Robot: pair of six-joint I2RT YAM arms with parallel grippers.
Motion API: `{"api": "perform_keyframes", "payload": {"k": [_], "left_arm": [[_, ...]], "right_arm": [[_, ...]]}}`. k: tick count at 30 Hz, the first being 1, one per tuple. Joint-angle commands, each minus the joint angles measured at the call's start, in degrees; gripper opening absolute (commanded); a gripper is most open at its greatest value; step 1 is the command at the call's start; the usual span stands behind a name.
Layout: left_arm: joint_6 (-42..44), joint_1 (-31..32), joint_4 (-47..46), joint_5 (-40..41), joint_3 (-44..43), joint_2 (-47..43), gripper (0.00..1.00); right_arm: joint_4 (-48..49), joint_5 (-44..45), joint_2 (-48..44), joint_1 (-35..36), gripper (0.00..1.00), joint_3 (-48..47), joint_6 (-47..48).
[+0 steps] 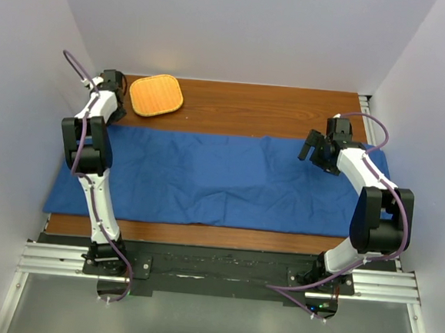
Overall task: Open and lay out the surgical kit
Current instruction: Open the surgical kit at the center of the board.
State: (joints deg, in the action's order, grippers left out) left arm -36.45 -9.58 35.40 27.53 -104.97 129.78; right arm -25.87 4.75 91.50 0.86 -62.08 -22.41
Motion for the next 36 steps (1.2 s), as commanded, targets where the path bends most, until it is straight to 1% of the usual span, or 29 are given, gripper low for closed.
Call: {"api": "perform_keyframes", "payload": {"k": [1, 8, 13, 25, 30, 36], "left_arm": [[-0.6, -0.7, -0.2, -0.1, -2.7, 1.4, 0.48], [0.4, -0.6, -0.4, -0.1, -1.3, 1.4, 0.46], [0.7, -0.6, -0.2, -0.3, -0.9, 1.5, 0.41], [1.6, -0.6, 1.1, -0.5, -0.8, 3.6, 0.41], [1.8, -0.6, 1.2, 0.2, -0.5, 2.2, 0.33], [1.7, -0.6, 1.4, 1.6, 0.7, -0.6, 0.3]], "right_arm": [[0.4, -0.2, -1.1, 0.2, 0.98, -0.1, 0.9], [0.6, -0.4, -1.0, 0.2, 0.99, -0.1, 0.7], [0.7, -0.5, -1.2, 0.2, 0.98, 0.1, 0.7], [0.9, -0.8, -1.4, 0.2, 0.99, 0.8, 0.5], [0.9, -0.8, -1.7, 0.3, 0.99, 0.7, 0.4], [0.8, -1.1, -1.7, 0.2, 0.99, 0.6, 0.4]]}}
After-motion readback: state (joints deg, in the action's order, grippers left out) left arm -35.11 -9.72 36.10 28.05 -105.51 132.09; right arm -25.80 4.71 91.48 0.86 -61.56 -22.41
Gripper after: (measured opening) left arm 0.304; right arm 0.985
